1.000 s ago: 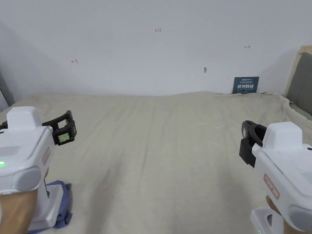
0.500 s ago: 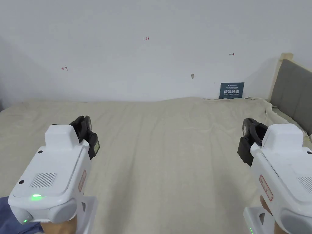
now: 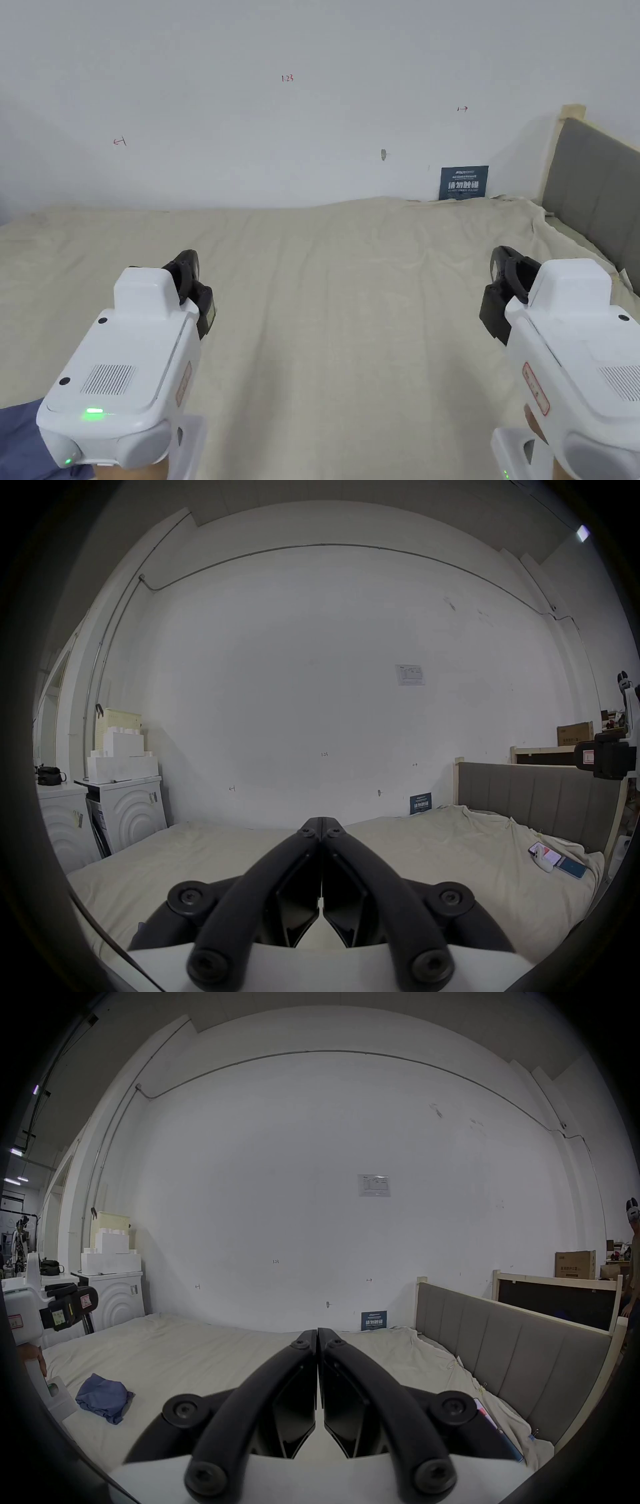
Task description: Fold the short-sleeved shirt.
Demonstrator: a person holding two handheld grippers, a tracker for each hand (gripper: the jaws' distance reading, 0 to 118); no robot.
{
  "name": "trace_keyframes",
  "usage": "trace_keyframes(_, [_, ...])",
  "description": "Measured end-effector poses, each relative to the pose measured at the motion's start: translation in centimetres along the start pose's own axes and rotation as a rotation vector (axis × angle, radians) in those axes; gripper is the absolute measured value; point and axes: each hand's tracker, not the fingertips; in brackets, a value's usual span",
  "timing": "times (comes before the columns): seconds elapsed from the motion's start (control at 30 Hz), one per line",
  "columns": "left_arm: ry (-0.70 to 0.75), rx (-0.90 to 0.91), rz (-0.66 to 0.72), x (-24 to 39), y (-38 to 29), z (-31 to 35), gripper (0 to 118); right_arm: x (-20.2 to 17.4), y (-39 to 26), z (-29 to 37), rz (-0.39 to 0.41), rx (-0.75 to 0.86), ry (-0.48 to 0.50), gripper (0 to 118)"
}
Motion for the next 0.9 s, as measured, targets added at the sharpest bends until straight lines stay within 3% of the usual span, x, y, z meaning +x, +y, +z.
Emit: trace_keyframes(0.9, [0.025, -0.009, 0.012, -0.84, -0.59, 0.49, 0, -0.48, 0.05, 0.14, 0.005, -0.003, 0.013, 0])
